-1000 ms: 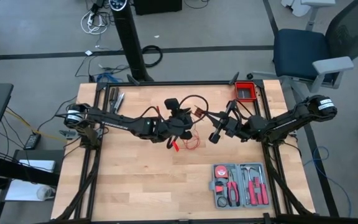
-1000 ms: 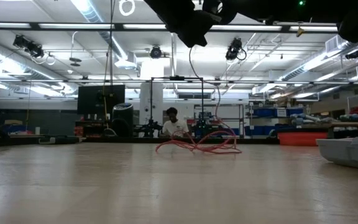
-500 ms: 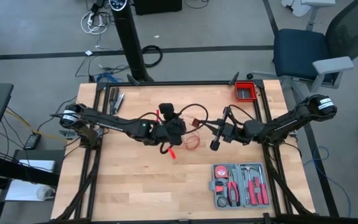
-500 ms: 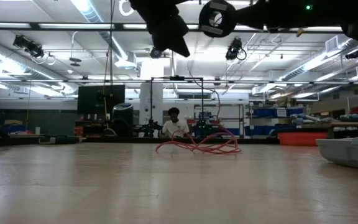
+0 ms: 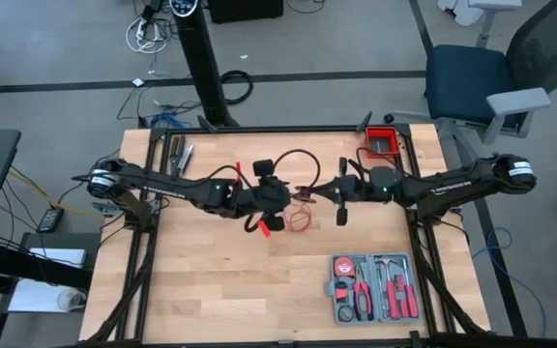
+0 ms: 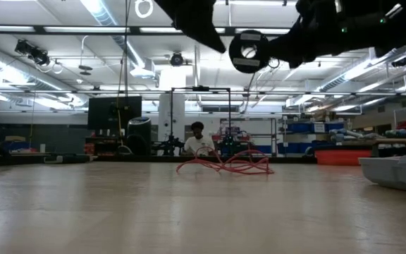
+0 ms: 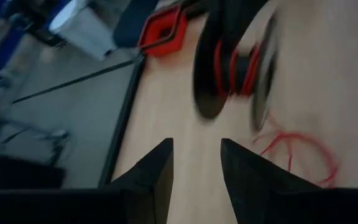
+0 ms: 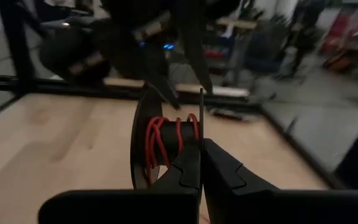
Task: Coil cords
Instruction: Coil the wire
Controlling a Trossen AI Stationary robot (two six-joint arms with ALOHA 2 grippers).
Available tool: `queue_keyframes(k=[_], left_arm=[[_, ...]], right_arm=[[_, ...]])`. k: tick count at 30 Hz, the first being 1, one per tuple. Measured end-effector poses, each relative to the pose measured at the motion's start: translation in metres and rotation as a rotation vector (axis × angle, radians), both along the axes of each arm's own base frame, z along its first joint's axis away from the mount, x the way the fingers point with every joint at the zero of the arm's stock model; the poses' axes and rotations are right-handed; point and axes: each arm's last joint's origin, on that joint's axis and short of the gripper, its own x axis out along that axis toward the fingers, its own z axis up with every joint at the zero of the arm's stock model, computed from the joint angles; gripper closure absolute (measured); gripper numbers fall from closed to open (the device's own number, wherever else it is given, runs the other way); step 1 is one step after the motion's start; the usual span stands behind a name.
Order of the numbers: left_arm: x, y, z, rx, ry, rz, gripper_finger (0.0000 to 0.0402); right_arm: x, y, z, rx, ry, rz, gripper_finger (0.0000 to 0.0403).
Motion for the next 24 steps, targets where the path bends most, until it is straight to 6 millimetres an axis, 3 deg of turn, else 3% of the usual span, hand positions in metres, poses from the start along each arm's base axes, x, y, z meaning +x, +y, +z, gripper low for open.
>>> queue_keyframes(k=[5, 11, 24], left_arm=[[0.006, 0.01, 0.004, -0.065, -0.054, -0.065, 0.0265], [0.008, 0.028, 0.004, -0.118, -0.077, -0.082, 0.0265], [0.008, 0.05, -0.033, -0.287, -0.282, -0.278, 0.0265]], right_arm=[[-0.001, -0.014, -0.001, 0.064, 0.001, 0.091, 0.0403], [-0.002, -0.017, -0.001, 0.056, 0.003, 0.148, 0.0403], [-0.003, -0.02, -0.003, 0.06, 0.026, 0.237, 0.0403]])
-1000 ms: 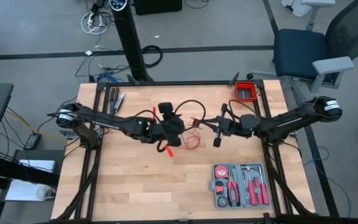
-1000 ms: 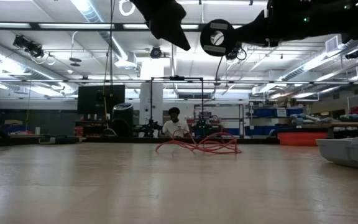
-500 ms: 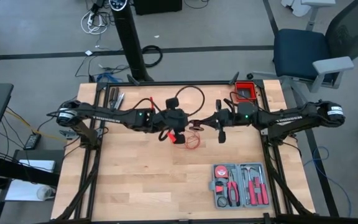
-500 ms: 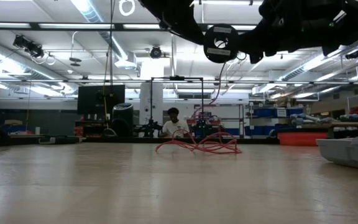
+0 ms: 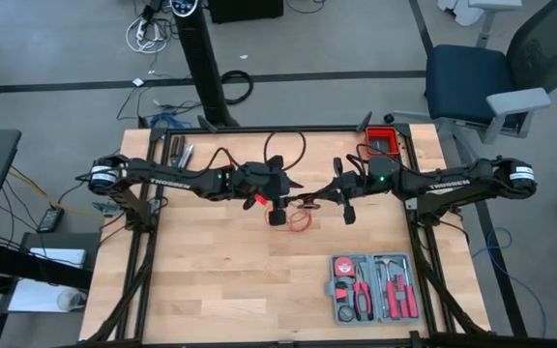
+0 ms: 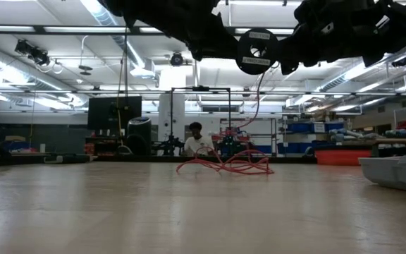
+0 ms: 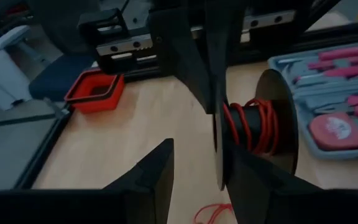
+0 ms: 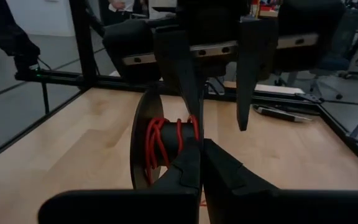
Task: Coil cords
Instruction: Coil the wire
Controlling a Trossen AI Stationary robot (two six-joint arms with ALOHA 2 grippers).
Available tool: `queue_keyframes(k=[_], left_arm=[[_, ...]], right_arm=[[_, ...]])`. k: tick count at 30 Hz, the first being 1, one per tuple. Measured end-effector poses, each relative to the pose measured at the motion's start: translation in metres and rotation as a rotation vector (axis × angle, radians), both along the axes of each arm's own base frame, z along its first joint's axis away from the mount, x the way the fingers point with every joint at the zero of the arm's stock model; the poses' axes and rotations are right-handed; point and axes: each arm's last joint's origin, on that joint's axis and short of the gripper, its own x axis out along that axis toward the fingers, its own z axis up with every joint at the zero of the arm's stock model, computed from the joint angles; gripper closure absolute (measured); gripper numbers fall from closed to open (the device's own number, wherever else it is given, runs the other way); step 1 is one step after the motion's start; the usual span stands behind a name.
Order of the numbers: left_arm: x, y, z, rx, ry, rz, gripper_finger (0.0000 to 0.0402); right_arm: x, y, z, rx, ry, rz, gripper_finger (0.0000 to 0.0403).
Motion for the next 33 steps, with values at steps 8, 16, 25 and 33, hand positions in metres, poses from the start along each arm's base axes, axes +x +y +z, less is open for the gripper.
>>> queue_keyframes(k=[8, 16, 25, 33], left_arm=[[0.0, 0.001, -0.001, 0.002, 0.0, -0.04, 0.036], [0.0, 0.012, 0.007, 0.03, -0.023, 0.058, 0.0399], [-0.003, 0.031, 0.023, -0.008, -0.028, 0.074, 0.04], [-0.039, 0.049, 0.063, -0.035, -0.054, 0.192, 0.0401]], right_arm=[[0.0, -0.002, 0.001, -0.02, -0.016, -0.039, 0.0398], [0.001, -0.007, 0.012, -0.026, -0.118, -0.174, 0.0368], [-0.009, -0.018, 0.028, -0.017, -0.211, -0.235, 0.0272], [-0.027, -0.028, 0.036, -0.051, -0.189, -0.444, 0.0259]])
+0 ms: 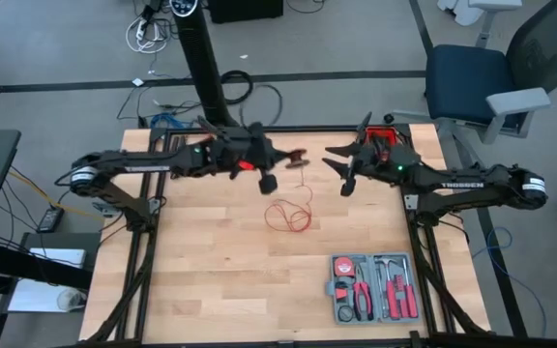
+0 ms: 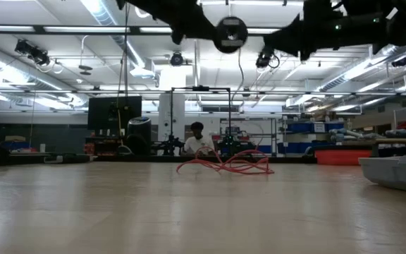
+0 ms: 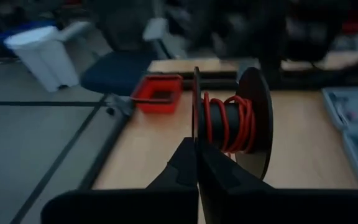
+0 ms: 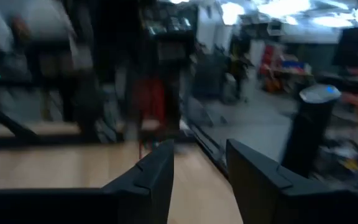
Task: Coil cords
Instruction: Coil the wire
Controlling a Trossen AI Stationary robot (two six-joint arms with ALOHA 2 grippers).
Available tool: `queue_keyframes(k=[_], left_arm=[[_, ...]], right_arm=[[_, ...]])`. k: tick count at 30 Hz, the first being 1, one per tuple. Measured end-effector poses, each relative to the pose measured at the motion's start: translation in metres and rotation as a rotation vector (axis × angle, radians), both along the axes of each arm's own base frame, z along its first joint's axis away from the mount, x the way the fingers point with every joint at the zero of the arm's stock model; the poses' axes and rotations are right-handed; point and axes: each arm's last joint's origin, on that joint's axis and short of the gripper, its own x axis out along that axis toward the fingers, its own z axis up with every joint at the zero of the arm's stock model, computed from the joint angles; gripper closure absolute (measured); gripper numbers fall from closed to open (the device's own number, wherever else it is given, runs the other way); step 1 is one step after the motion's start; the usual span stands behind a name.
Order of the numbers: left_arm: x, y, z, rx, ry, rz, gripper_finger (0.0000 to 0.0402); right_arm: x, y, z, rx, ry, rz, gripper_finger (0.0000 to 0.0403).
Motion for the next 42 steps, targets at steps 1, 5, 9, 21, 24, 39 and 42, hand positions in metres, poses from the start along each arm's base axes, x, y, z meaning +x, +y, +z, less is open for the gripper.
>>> queue_keyframes(k=[1, 5, 9, 21, 24, 39, 42], left_arm=[[-0.004, 0.002, 0.006, 0.002, -0.023, 0.02, 0.0401], [-0.017, 0.01, 0.022, -0.02, -0.102, 0.097, 0.0401], [-0.017, 0.012, 0.029, -0.056, -0.186, 0.113, 0.0401], [-0.015, 0.013, 0.036, -0.093, -0.284, 0.114, 0.0401], [-0.015, 0.013, 0.037, -0.091, -0.297, 0.112, 0.0401], [-0.011, 0.002, 0.039, -0.111, -0.332, 0.066, 0.0401], [-0.011, -0.001, 0.039, -0.086, -0.327, 0.063, 0.0401]], right_arm=[[0.0, 0.0, -0.003, -0.001, 0.032, -0.019, 0.026], [0.005, 0.001, -0.014, 0.019, 0.106, -0.05, 0.0262], [0.015, 0.002, -0.015, 0.067, 0.138, -0.041, 0.0262], [0.036, 0.011, -0.018, 0.135, 0.242, 0.045, 0.0263], [0.038, 0.012, -0.025, 0.15, 0.292, 0.047, 0.0263], [0.048, 0.022, -0.008, 0.025, 0.224, -0.001, 0.0263], [0.051, 0.026, -0.001, 0.043, 0.197, 0.041, 0.0263]])
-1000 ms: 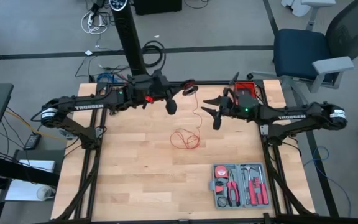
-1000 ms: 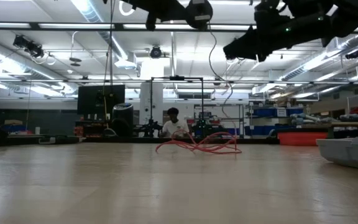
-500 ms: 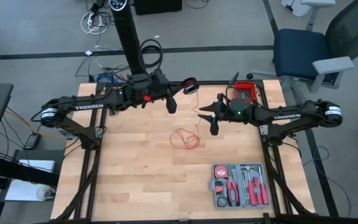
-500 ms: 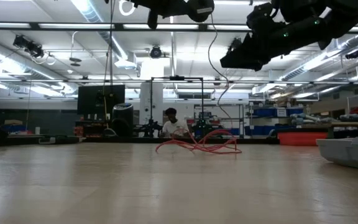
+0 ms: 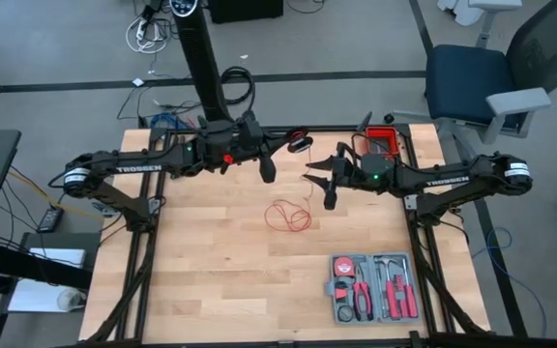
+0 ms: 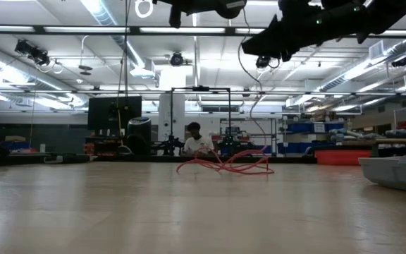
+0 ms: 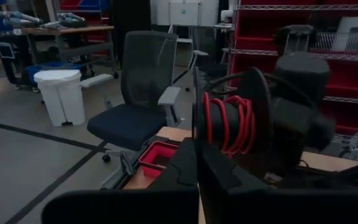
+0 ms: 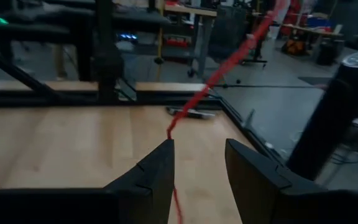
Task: Coil cords
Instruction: Coil the wire
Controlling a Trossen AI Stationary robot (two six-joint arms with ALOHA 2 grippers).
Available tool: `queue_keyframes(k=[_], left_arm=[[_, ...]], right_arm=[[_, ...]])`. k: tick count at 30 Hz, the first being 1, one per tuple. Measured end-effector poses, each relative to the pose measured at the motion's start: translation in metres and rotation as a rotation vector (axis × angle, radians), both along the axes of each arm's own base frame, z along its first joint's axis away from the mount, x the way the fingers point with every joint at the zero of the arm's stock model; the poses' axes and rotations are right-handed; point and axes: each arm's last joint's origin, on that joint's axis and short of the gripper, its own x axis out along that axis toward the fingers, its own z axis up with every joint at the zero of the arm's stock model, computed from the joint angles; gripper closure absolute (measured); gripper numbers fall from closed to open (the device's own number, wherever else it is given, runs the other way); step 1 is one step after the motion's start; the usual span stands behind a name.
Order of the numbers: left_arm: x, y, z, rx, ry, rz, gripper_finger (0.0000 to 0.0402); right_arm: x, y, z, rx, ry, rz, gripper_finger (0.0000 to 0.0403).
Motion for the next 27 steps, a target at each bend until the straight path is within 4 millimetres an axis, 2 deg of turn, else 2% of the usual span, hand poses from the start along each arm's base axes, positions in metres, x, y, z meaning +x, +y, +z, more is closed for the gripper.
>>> queue_keyframes(k=[10, 15, 27], left_arm=[[0.0008, -0.0041, -0.0001, 0.021, 0.008, -0.001, 0.0401], [0.0008, -0.0041, 0.0008, 0.023, 0.0, -0.001, 0.0401], [0.0009, -0.0047, 0.0016, 0.025, -0.008, -0.002, 0.0401]], right_arm=[[0.002, 0.0079, 0.0034, 0.035, 0.0, 0.042, 0.0264], [0.0017, 0.0073, 0.0033, 0.018, 0.006, 0.02, 0.0277], [0.0017, 0.0064, 0.0065, -0.044, -0.011, -0.003, 0.0379]])
